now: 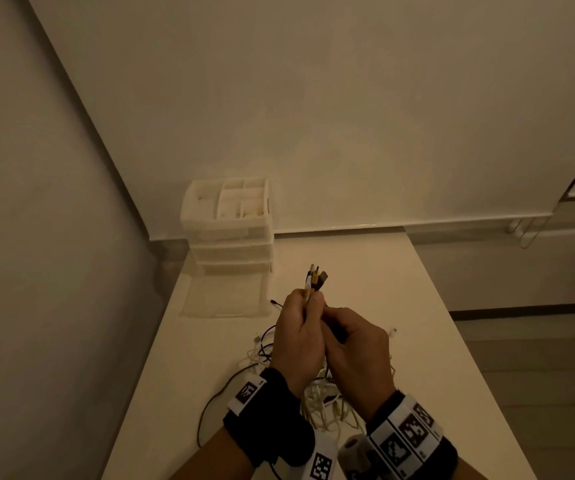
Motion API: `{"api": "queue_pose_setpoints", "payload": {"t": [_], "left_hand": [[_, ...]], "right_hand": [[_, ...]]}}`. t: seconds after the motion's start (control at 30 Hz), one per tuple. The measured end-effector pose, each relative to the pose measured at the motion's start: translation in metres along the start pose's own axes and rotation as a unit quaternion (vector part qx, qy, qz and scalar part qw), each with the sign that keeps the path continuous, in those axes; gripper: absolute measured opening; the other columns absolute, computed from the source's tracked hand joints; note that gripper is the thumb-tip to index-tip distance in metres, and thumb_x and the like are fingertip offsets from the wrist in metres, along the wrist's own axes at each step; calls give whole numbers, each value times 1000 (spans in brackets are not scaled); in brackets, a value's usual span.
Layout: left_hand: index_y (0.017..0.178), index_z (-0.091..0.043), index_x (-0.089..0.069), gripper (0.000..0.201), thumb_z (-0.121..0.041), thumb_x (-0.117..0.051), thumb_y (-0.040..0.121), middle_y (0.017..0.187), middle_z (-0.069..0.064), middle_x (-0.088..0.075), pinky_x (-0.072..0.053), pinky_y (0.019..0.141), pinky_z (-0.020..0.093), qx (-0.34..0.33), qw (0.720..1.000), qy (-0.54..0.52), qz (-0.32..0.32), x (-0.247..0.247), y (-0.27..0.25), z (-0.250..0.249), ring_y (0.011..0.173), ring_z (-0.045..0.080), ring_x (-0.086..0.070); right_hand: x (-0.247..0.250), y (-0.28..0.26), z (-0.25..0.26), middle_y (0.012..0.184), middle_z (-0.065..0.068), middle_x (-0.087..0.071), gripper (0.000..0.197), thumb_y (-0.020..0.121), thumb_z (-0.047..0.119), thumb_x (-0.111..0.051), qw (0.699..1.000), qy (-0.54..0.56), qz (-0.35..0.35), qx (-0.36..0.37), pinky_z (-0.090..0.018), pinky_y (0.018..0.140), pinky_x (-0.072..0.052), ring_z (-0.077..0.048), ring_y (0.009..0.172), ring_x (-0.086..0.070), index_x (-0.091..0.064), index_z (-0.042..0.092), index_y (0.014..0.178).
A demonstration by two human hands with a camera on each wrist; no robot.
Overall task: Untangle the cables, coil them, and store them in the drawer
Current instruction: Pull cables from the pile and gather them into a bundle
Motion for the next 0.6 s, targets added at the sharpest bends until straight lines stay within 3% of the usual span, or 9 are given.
{"api": "queue_pose_setpoints", "payload": {"t": [0.1, 0.2, 0.27, 0.4, 0.5, 0.57, 0.6], "left_hand": [[88, -15, -55, 31, -41, -41, 97, 85, 11, -63, -54, 72, 39, -16, 1000, 4, -12, 0, 2, 2, 78, 24, -63], [80, -10, -50, 33, -30, -37, 103, 68, -1, -52, -44, 58, 24, -29, 999, -8, -20, 4, 2, -9, 58, 6, -49], [80, -6, -48, 35, -28, -33, 104, 66, -1, -48, -38, 53, 20, -56, 998, -14, -32, 13, 7, -23, 51, 4, -41], [77, -12, -42, 35, -30, -30, 104, 60, -5, -38, -28, 49, 24, -93, 991, -46, -82, 52, 25, -61, 49, 7, -31], [76, -17, -40, 33, -28, -29, 105, 55, -11, -37, -42, 50, 29, -149, 975, -99, -128, 91, 32, -99, 50, 8, -34], [78, -17, -42, 31, -28, -29, 104, 57, -11, -36, -53, 53, 35, -190, 971, -98, -112, 98, 30, -115, 51, 12, -36], [81, -17, -43, 30, -28, -30, 105, 58, -10, -35, -51, 47, 33, -182, 975, -91, -92, 94, 30, -115, 49, 12, -35]], "right_hand": [[3, 2, -4, 75, 15, -67, 19, 85, 14, -71, 998, 49, -12, -27, -14, 58, -49, -1, 69, -64, -57, 27, 86], [-5, 4, -11, 70, 2, -63, 21, 88, 23, -67, 996, 74, 38, -41, -35, 54, -50, -15, 60, -60, -46, 21, 85], [-17, -1, -18, 68, -4, -60, 18, 93, 32, -59, 990, 90, 101, -34, -43, 55, -47, -23, 58, -56, -47, 21, 85], [-36, -22, -63, 63, 4, -55, 28, 96, 35, -45, 975, 80, 198, -64, -30, 59, -46, -10, 59, -52, -56, 18, 77], [-37, -37, -98, 60, 8, -50, 45, 89, 53, -45, 970, 69, 204, -115, -33, 59, -43, -6, 58, -47, -55, 13, 70], [-33, -37, -100, 57, 10, -44, 48, 89, 57, -44, 973, 73, 172, -133, -25, 59, -36, -6, 56, -41, -49, 17, 62], [-31, -33, -97, 55, 9, -42, 51, 94, 56, -43, 972, 85, 160, -147, -23, 57, -34, -8, 54, -38, -46, 19, 59]]}}
Point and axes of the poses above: each hand's wrist, its own y-axis towards the middle knuckle, its own x-axis out of the back of the hand, z = x × y, the point moved 7 cm from there along y, towards the middle knuckle
